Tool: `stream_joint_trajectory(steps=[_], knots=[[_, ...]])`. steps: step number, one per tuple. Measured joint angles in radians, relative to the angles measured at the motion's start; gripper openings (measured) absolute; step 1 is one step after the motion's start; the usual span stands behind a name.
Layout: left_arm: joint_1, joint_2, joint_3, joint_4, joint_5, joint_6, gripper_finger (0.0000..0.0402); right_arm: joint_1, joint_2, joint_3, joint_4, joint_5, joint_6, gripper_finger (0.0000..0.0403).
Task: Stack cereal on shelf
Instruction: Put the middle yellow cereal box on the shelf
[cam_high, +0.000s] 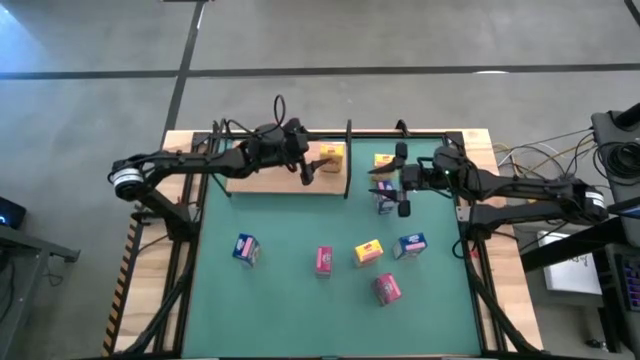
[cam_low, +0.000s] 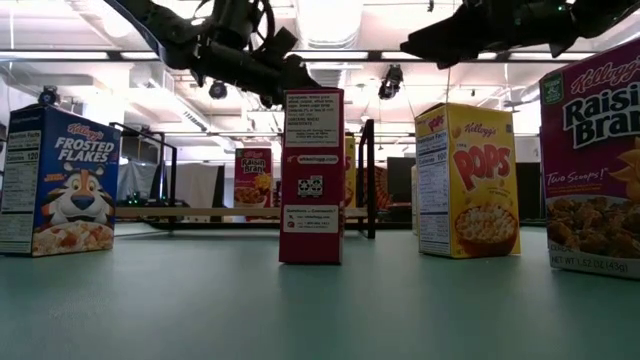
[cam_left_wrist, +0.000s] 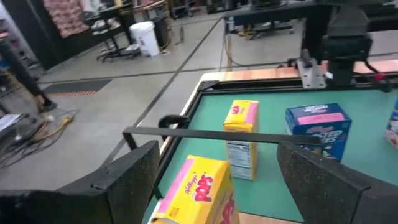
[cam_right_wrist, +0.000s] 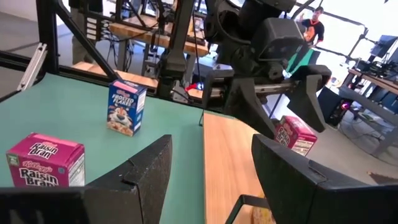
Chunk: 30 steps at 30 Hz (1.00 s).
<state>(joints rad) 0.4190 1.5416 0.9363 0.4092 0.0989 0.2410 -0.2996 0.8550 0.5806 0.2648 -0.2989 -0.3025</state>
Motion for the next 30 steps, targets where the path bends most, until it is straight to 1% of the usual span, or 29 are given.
stream_joint_trajectory(steps=[4, 8, 14, 16, 24, 30], knots=[[0.013, 0.041, 0.000, 0.046, 0.051, 0.010, 0.0308, 0.000, -0.018, -0.006, 0.001, 0.000, 0.021, 0.0209], [0.027, 0.091, 0.018, 0.058, 0.055, 0.039, 0.0308, 0.000, -0.028, -0.008, 0.002, 0.000, 0.037, 0.0209], [0.051, 0.161, 0.113, -0.081, 0.128, 0.083, 0.0308, 0.000, -0.028, -0.009, 0.000, 0.000, 0.042, 0.0209], [0.056, 0.169, 0.134, -0.119, 0.128, 0.105, 0.0308, 0.000, -0.028, -0.009, -0.003, 0.000, 0.042, 0.0209], [0.089, 0.170, 0.144, -0.168, 0.132, 0.118, 0.0308, 0.000, -0.028, -0.009, -0.007, 0.003, 0.039, 0.0209], [0.097, 0.208, 0.145, -0.170, 0.137, 0.117, 0.0308, 0.000, -0.028, -0.009, -0.010, 0.003, 0.038, 0.0209]])
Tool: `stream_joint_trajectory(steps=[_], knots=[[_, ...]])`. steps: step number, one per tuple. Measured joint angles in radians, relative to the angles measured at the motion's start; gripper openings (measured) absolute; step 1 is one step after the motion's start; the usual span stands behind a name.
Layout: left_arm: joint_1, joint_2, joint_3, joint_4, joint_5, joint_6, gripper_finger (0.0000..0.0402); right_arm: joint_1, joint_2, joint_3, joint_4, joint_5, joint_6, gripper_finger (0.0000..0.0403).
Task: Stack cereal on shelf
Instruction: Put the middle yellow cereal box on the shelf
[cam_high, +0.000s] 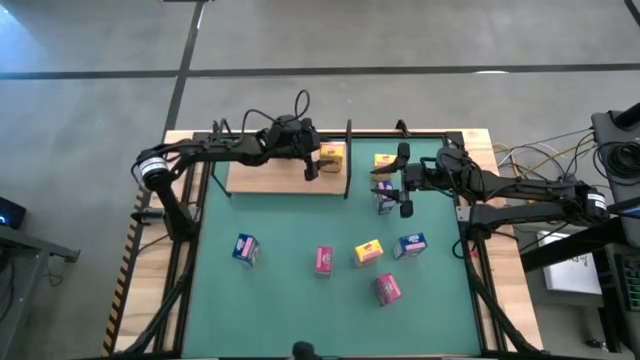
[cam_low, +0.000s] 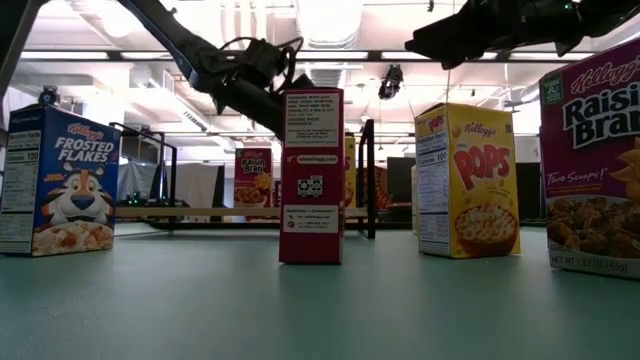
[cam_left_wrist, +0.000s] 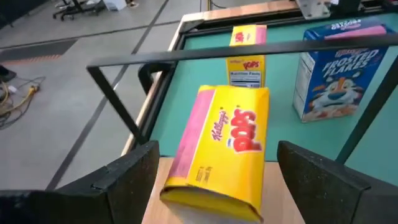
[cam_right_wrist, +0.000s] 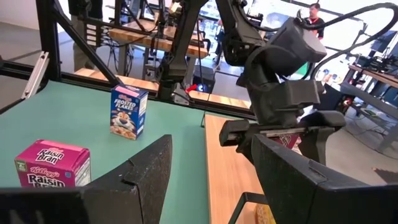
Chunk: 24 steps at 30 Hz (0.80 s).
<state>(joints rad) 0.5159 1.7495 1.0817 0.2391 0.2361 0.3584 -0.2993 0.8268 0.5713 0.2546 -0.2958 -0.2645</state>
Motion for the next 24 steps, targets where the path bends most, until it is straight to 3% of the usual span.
stream_joint_trajectory(steps=[11, 17, 24], knots=[[0.000, 0.024, 0.016, 0.001, 0.005, 0.004, 0.0266, 0.000, 0.000, 0.000, -0.006, 0.000, 0.000, 0.0209], [0.009, 0.021, 0.016, 0.008, -0.068, 0.025, 0.0234, 0.000, 0.000, 0.000, -0.011, 0.008, 0.000, 0.0209], [0.019, 0.021, 0.016, 0.034, -0.070, 0.060, 0.0206, 0.000, 0.000, 0.000, -0.010, 0.008, 0.000, 0.0209]])
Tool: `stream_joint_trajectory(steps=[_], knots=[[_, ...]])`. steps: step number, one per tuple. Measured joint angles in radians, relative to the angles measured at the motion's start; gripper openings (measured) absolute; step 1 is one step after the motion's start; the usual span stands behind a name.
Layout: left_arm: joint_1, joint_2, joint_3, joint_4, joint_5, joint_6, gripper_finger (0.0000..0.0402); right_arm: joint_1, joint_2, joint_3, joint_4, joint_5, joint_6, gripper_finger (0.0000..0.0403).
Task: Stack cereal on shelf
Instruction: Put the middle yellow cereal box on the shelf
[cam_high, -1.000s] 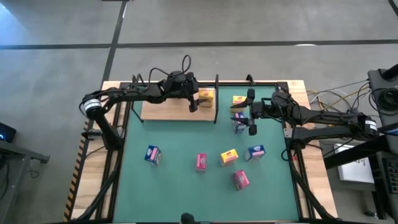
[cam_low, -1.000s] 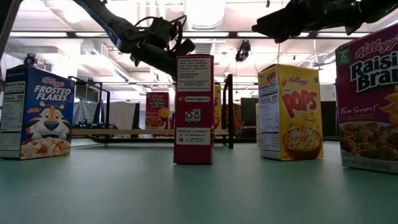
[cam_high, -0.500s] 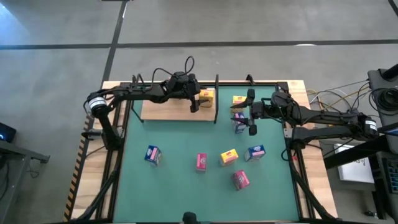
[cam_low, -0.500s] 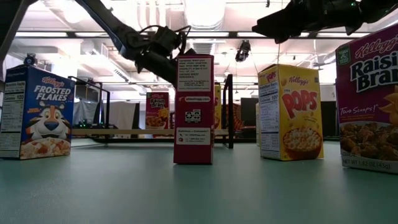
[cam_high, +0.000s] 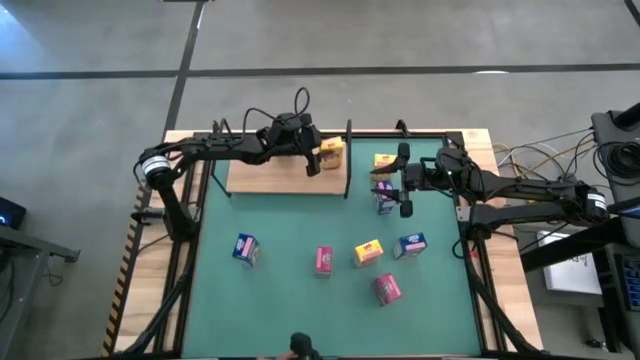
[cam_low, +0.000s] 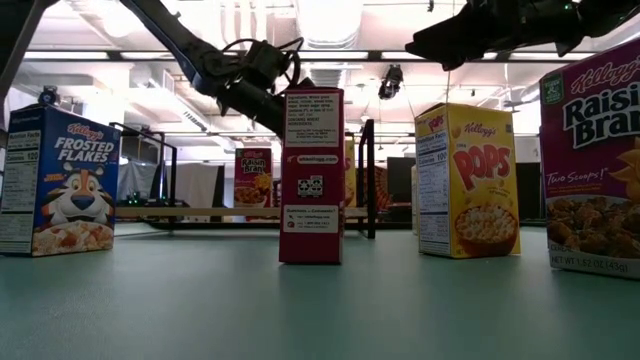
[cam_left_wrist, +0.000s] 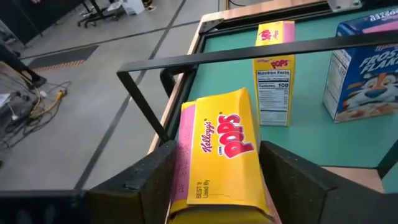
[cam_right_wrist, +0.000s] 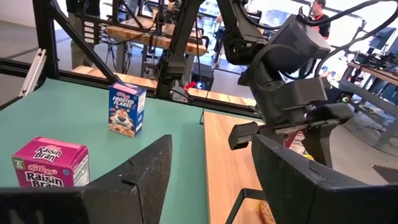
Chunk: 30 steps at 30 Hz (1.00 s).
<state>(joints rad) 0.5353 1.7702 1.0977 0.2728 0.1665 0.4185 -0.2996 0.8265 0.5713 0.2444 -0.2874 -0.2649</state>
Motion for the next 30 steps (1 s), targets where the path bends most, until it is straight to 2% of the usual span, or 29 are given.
stream_joint_trajectory(steps=[10, 15, 18, 30], knots=[[0.013, 0.002, 0.000, 0.029, 0.006, 0.094, 0.0193, 0.000, 0.000, 0.000, 0.000, 0.000, 0.000, 0.0209], [0.028, 0.022, 0.000, 0.100, 0.083, 0.095, 0.0193, 0.000, 0.000, 0.000, 0.001, 0.000, 0.001, 0.0209], [0.040, 0.034, 0.000, 0.118, 0.088, 0.108, 0.0193, 0.000, 0.000, 0.000, 0.003, 0.000, 0.002, 0.0209], [0.108, 0.060, 0.047, 0.081, 0.183, 0.134, 0.0193, 0.000, 0.000, 0.000, 0.004, 0.000, 0.003, 0.0209]])
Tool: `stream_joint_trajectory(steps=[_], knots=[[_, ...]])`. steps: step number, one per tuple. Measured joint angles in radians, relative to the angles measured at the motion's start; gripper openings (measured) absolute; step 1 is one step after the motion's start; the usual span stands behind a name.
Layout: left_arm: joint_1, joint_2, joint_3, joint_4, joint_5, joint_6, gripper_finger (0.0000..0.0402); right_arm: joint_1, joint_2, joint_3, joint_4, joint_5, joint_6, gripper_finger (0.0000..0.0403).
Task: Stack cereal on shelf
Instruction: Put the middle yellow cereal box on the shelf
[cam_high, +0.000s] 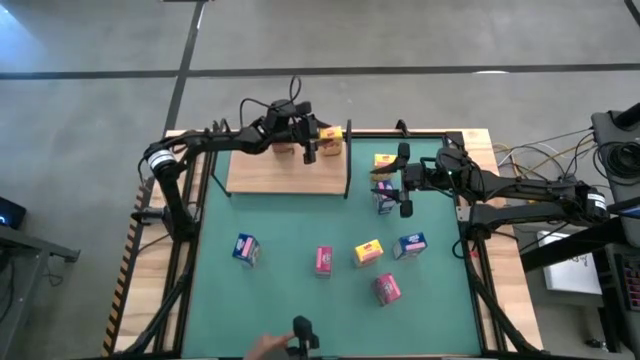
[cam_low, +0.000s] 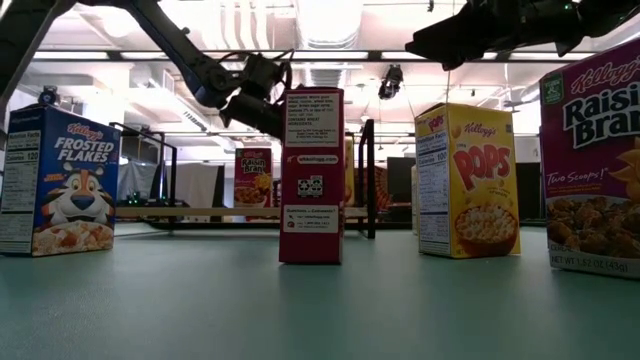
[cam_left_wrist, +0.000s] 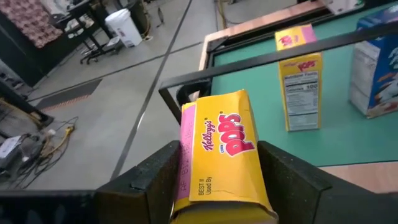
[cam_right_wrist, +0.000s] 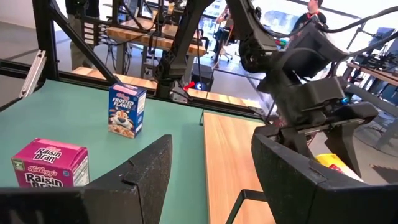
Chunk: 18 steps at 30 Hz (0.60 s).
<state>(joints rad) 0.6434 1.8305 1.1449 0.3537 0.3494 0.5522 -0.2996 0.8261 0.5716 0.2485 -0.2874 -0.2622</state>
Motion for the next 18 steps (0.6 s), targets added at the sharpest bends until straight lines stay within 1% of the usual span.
stream_joint_trajectory(steps=[6, 18], knots=[[0.005, 0.000, 0.020, -0.035, 0.010, 0.013, 0.0193, 0.000, 0.000, 0.000, 0.001, 0.000, 0.000, 0.0209], [0.013, 0.001, 0.019, -0.029, 0.010, 0.016, 0.0193, 0.000, 0.000, 0.000, 0.003, 0.000, 0.008, 0.0209]])
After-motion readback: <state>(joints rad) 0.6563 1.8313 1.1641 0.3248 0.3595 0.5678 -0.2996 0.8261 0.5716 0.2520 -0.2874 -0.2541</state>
